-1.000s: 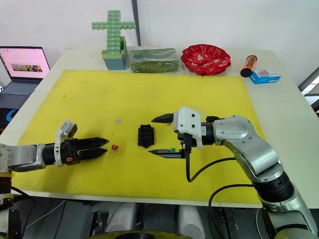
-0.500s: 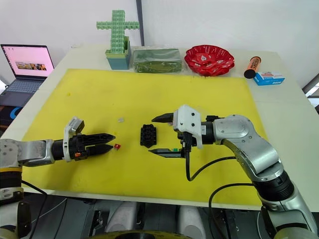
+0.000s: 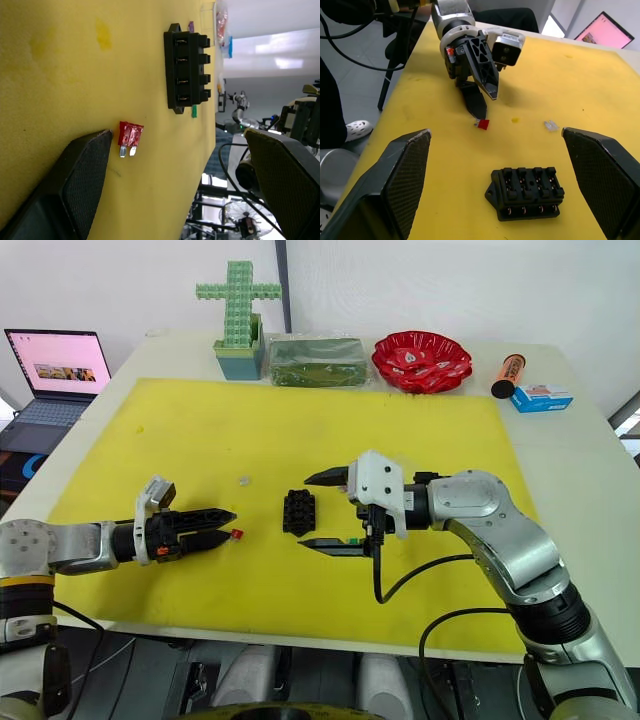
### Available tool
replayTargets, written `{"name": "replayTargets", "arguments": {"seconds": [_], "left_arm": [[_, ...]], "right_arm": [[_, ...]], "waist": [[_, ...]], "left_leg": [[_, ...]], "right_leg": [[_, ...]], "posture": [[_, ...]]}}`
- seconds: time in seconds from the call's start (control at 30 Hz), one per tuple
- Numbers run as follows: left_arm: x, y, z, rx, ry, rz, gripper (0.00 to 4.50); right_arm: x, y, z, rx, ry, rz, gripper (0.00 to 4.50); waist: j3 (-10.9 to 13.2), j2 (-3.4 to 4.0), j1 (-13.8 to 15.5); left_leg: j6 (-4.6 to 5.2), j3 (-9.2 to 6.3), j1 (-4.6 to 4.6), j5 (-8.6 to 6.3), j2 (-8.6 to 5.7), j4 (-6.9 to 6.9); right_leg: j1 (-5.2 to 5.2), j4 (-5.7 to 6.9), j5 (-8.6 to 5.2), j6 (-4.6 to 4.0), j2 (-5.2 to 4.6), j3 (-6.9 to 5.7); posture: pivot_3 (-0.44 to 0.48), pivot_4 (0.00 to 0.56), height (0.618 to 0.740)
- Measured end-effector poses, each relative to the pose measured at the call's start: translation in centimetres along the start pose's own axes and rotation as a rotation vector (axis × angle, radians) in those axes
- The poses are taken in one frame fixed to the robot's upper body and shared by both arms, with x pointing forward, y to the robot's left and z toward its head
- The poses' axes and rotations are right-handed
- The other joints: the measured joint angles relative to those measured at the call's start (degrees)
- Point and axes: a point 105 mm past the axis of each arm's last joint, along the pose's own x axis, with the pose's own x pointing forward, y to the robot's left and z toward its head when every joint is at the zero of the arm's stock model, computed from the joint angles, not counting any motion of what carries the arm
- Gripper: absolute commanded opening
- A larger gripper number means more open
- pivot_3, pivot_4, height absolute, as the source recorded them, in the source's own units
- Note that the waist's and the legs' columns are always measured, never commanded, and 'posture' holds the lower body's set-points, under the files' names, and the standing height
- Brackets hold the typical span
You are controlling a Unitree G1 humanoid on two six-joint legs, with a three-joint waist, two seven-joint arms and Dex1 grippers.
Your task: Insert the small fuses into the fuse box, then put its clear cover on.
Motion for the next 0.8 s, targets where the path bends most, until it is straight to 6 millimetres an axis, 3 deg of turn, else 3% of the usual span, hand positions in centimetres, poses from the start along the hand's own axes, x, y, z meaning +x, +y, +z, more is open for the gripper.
{"name": "replayTargets", "arguments": {"seconds": [0.63, 0.73, 0.8], "left_arm": [[1.1, -0.3, -0.5, 0.063, 0.026, 0.028, 4.44], [1.0, 0.0, -0.6, 0.068, 0.020, 0.046, 3.87], [0.9, 0.4, -0.6, 0.063, 0.012, 0.074, 3.15]], "right_arm": [[0.0, -0.1, -0.1, 0.015, -0.002, -0.009, 4.45], [0.0, -0.1, -0.1, 0.016, -0.004, -0.008, 4.50], [0.1, -0.1, 0.0, 0.021, -0.011, -0.009, 4.50]], "waist": [[-0.04, 0.07, -0.07], [-0.05, 0.08, -0.14], [-0.05, 0.07, -0.22]], "left_leg": [[0.00, -0.10, 0.01, 0.00, -0.22, 0.00], [0.01, -0.10, 0.02, 0.00, -0.22, -0.03], [0.01, -0.08, 0.02, 0.00, -0.22, -0.05]], "right_leg": [[0.11, -0.13, 0.00, 0.00, -0.43, -0.04], [0.08, -0.13, 0.00, 0.00, -0.44, -0.04], [0.04, -0.13, -0.01, 0.00, -0.44, -0.04]], "posture": [[0.000, 0.150, 0.740], [0.000, 0.150, 0.740], [0.000, 0.150, 0.740]]}}
